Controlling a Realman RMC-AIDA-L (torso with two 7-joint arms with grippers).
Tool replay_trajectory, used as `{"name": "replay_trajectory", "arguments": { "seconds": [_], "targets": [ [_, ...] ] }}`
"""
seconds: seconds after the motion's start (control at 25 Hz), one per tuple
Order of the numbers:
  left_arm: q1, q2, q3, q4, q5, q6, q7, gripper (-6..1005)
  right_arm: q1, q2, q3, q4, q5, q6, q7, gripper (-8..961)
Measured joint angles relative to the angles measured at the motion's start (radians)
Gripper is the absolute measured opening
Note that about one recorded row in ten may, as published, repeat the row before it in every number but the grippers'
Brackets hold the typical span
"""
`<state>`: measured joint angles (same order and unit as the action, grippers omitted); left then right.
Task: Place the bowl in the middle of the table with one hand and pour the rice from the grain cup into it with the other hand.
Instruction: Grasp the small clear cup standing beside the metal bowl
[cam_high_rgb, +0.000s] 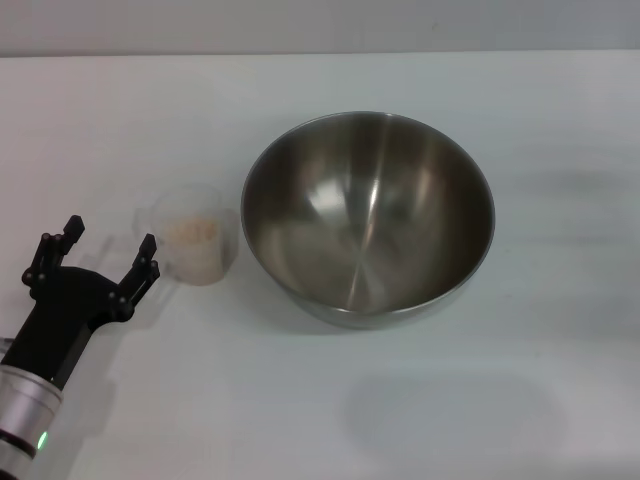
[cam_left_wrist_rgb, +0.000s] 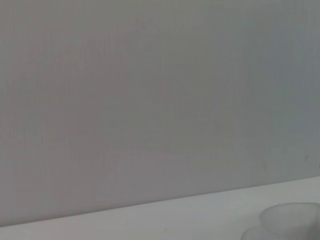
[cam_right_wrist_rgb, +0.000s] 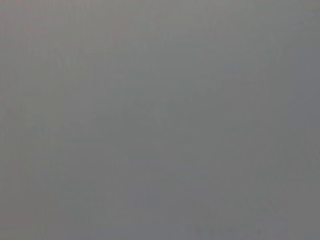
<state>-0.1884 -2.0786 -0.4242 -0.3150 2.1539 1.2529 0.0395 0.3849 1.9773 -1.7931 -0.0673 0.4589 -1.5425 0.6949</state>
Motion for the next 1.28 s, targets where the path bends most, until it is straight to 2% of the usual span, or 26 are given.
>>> {"name": "replay_trajectory", "arguments": {
  "seconds": [0.52, 0.92, 1.28],
  "targets": [
    [-0.076, 0.001, -0.063, 0.016, -0.003, -0.1, 0.0, 790, 0.001, 0.0, 0.001, 0.007, 0.005, 0.023, 0.0, 554],
    [-0.089, 0.002, -0.094, 0.018, -0.005, -0.131, -0.001, 780, 0.009, 0.0, 0.002, 0.006, 0.007, 0.051, -0.001, 553],
    [-0.1, 0.002, -0.097, 0.01, -0.005, -0.156, 0.0, 598, 0.009, 0.0, 0.002, 0.005, 0.008, 0.053, -0.002, 554]
  ]
}}
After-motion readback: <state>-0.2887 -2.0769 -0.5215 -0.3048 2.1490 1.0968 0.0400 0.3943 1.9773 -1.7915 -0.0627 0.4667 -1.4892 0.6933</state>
